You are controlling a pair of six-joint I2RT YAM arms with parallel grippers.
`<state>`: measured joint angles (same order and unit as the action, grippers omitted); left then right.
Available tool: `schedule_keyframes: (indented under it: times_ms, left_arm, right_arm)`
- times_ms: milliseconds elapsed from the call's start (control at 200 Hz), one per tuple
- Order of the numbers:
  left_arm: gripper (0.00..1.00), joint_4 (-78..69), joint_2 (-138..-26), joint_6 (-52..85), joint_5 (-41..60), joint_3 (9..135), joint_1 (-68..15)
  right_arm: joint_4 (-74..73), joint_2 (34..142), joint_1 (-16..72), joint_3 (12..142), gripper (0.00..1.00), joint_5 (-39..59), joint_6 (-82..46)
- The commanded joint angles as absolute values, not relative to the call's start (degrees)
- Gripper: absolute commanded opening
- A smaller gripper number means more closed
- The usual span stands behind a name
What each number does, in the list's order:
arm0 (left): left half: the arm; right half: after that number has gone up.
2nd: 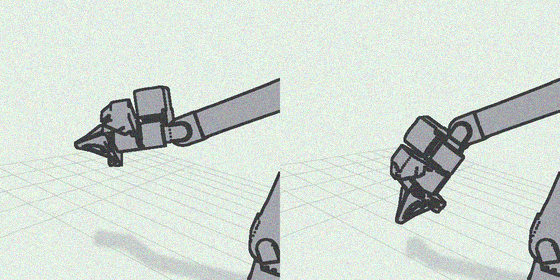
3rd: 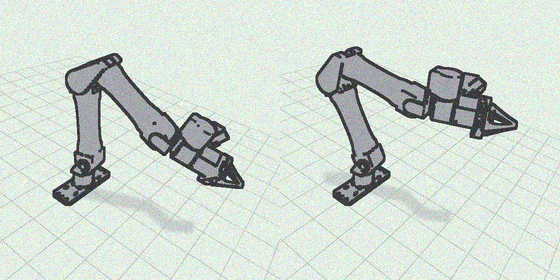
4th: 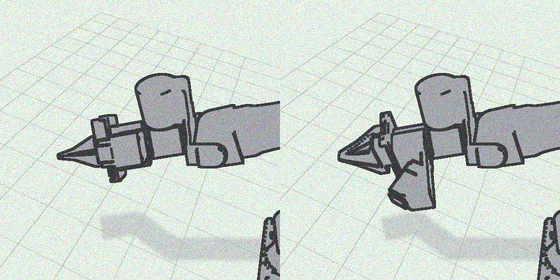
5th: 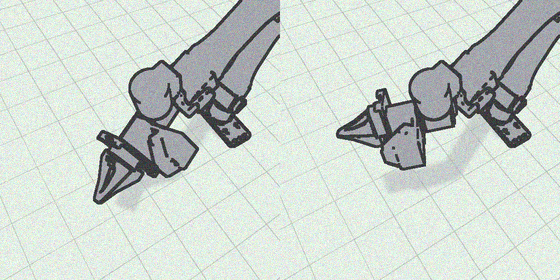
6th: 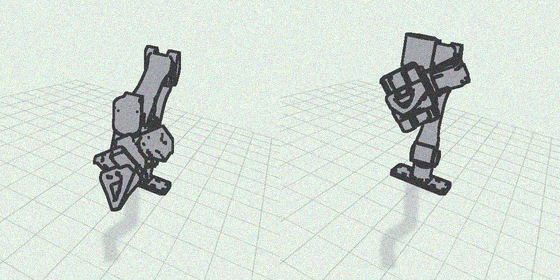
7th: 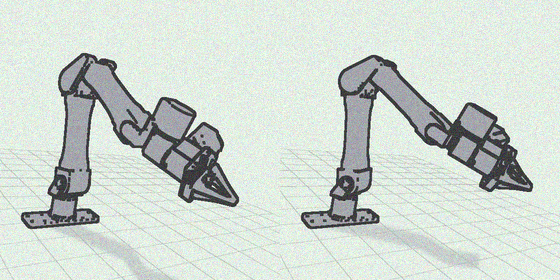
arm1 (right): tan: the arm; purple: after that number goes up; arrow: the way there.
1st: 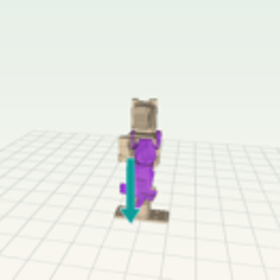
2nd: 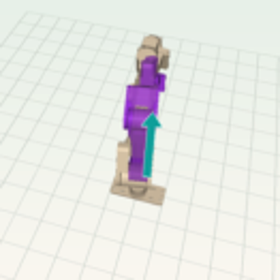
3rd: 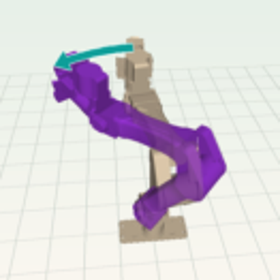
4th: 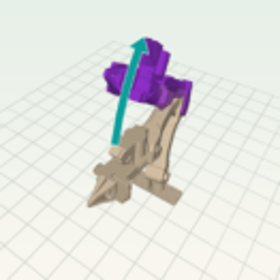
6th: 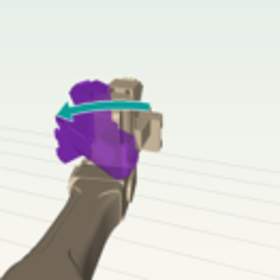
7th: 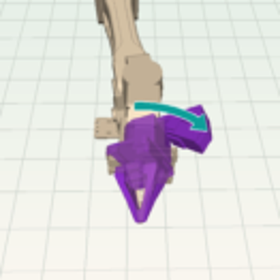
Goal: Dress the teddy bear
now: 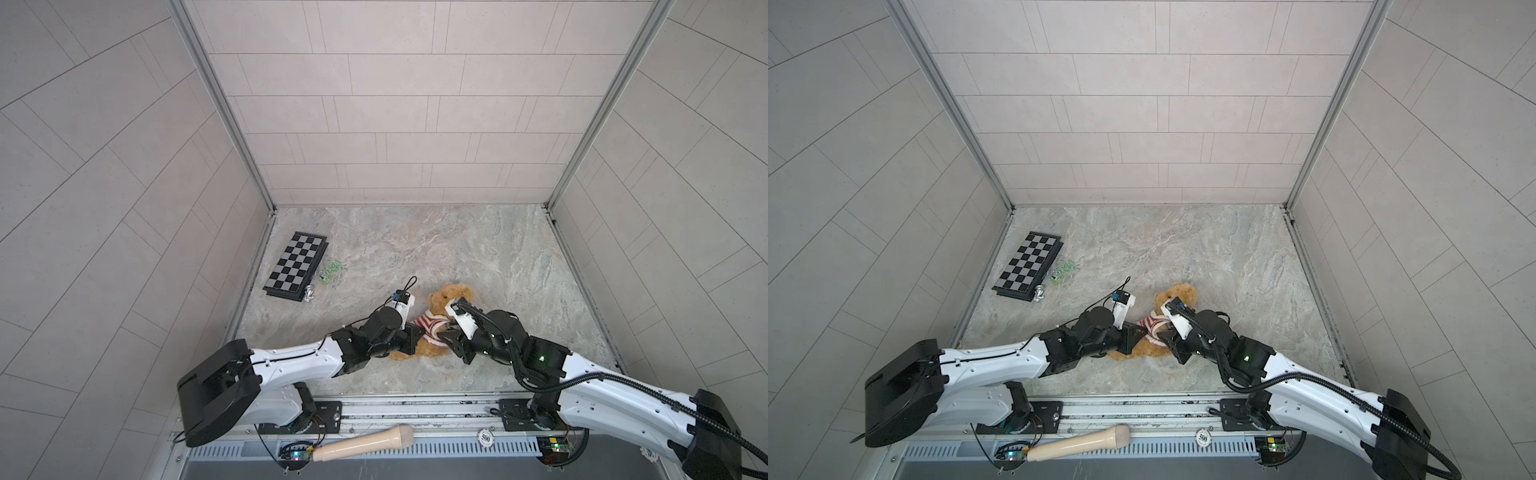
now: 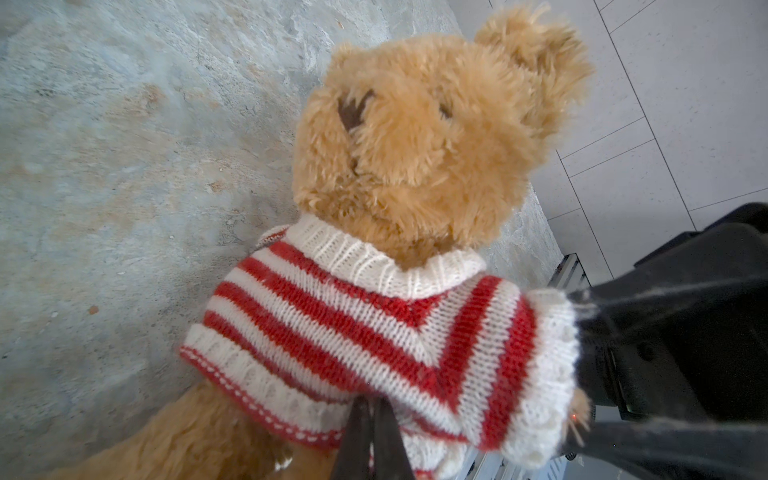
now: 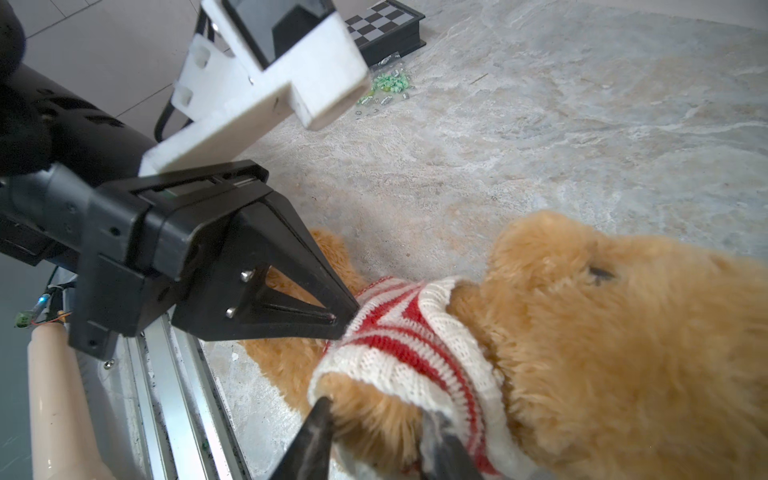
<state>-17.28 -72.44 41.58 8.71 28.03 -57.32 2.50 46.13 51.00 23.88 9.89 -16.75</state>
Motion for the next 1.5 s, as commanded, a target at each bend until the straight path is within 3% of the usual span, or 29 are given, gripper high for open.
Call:
schedule_keyframes:
  times_ms: [0,135,255,726,851,916,1332,1497]
  left_arm:
    - [0.0,-17.71,-73.52,41.57,8.97,28.14,-57.61]
    - [0.0,-17.73,-73.39,41.83,8.72,27.64,-57.66]
    - [0.0,-15.53,-73.68,42.31,7.42,27.51,-57.55]
    - [0.0,-14.85,-74.97,42.55,6.5,26.36,-56.3]
    - [0.0,-15.75,-75.12,42.09,7.25,26.53,-56.34]
    - [0.0,-16.62,-75.23,42.25,7.77,26.54,-56.35]
    - [0.0,-19.38,-74.99,44.22,9.91,27.2,-56.34]
    - [0.0,-18.9,-75.05,44.3,9.88,27.68,-56.34]
  right_arm:
    - [1.2,46.4,51.15,25.04,0.23,8.09,-16.8]
    - [3.2,45.18,51.15,24.69,0.07,5.89,-17.27]
    - [3.96,42.9,51.15,24.34,0.0,5.72,-17.81]
    - [-3.1,41.28,44.96,24.84,0.0,26.07,-28.01]
    - [-2.02,42.03,43.33,23.23,0.28,24.54,-26.43]
    - [1.53,42.9,43.57,24.13,0.36,23.49,-22.95]
    - [14.57,34.52,54.94,26.51,0.42,2.12,-8.88]
    - [15.3,36.91,58.69,28.15,0.4,-2.55,-6.51]
